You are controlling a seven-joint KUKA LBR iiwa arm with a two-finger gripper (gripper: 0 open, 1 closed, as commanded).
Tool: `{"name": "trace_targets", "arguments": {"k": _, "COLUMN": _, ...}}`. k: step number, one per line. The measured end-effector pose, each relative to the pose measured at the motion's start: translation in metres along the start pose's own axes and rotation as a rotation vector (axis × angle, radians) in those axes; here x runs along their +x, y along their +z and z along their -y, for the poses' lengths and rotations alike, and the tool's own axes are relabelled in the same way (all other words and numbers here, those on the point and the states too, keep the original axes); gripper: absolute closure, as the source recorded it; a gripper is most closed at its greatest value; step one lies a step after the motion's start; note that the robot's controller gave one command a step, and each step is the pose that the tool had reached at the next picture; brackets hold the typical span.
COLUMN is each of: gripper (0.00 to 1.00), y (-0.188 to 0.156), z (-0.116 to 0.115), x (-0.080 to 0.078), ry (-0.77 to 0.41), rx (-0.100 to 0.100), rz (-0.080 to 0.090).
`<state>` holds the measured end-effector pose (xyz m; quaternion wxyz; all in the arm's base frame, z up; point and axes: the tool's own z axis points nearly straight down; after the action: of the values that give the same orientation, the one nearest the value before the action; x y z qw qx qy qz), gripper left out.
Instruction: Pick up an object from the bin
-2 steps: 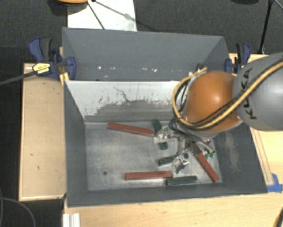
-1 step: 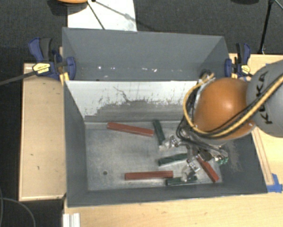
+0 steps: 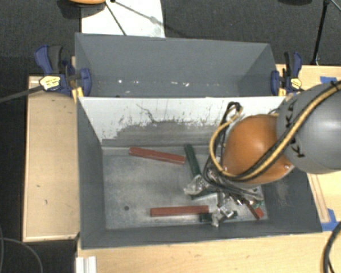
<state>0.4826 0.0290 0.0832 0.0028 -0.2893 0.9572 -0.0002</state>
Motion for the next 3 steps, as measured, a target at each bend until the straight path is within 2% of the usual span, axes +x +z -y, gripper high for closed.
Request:
{"name": "trace_targets", "arguments": {"k": 1, "gripper": 1.0, "y": 0.009, "z": 0.0181, "x": -0.0004, "ry": -0.153, "rx": 0.005, "rz": 0.014}}
{"name": "trace_targets", "arguments": {"k": 3, "gripper": 1.0, "y": 0.0079, "z": 0.0181, "x": -0.0006, "ry": -0.152, "rx": 0.004, "rz": 0.013}}
